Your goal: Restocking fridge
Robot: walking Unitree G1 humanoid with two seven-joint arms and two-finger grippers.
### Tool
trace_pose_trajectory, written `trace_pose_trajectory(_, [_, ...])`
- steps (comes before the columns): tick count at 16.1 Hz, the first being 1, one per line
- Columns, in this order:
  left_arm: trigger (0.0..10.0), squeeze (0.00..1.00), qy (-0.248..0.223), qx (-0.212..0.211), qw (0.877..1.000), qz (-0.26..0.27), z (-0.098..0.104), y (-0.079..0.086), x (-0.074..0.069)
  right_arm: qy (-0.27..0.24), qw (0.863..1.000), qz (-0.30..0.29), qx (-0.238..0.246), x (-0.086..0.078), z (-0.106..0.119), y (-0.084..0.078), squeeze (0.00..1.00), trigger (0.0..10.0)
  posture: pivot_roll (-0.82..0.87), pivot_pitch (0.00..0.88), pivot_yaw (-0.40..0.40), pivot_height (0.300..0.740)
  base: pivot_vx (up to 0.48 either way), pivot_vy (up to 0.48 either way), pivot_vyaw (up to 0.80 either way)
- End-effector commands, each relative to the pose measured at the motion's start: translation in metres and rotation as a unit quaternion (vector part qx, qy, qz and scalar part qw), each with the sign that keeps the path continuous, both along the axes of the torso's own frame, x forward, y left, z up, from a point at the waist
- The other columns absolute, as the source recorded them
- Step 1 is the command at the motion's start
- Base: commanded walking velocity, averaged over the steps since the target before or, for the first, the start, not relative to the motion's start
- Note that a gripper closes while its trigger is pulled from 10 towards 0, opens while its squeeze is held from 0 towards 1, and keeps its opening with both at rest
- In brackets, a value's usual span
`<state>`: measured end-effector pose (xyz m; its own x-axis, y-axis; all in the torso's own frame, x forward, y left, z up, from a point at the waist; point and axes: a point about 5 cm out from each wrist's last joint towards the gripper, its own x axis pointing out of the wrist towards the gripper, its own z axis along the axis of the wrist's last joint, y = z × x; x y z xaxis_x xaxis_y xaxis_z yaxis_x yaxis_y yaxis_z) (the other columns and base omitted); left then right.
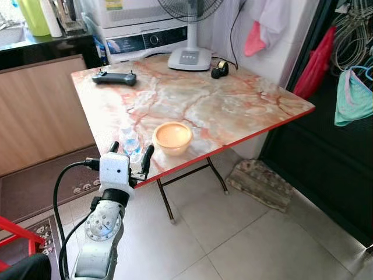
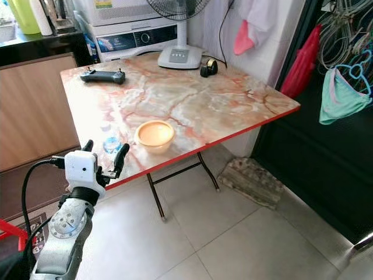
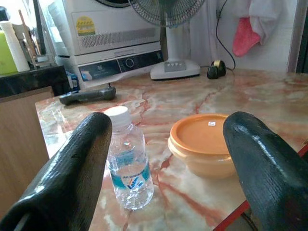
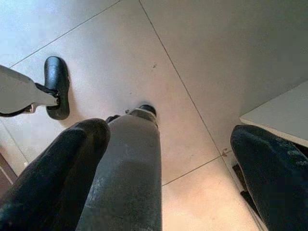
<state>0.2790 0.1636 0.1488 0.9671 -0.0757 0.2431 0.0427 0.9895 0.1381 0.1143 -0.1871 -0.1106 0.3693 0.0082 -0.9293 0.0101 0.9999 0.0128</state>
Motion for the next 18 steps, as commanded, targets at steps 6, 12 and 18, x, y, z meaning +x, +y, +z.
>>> trace_pose_trajectory(6, [10.0, 0.0, 0.005, 0.002, 1.0, -0.003, 0.006, -0.005, -0.008, -0.06, 0.994, -0.093, -0.02, -0.001, 0.002, -0.004, 0.0, 10.0, 0.14, 0.0, -0.017, 0.74, 0.0, 0.0, 0.0])
trace_pose_trajectory(12, [10.0, 0.0, 0.003, 0.01, 1.0, -0.004, 0.014, -0.003, -0.011, -0.052, 0.997, -0.055, -0.033, -0.006, 0.001, -0.008, 0.0, 10.0, 0.14, 0.0, -0.029, 0.74, 0.0, 0.0, 0.0])
trace_pose_trajectory(18, [10.0, 0.0, -0.014, 0.016, 1.0, -0.006, 0.029, -0.009, -0.006, -0.046, 0.998, -0.036, -0.007, -0.006, 0.001, -0.007, 0.0, 10.0, 0.17, 0.0, -0.042, 0.74, 0.0, 0.0, 0.13])
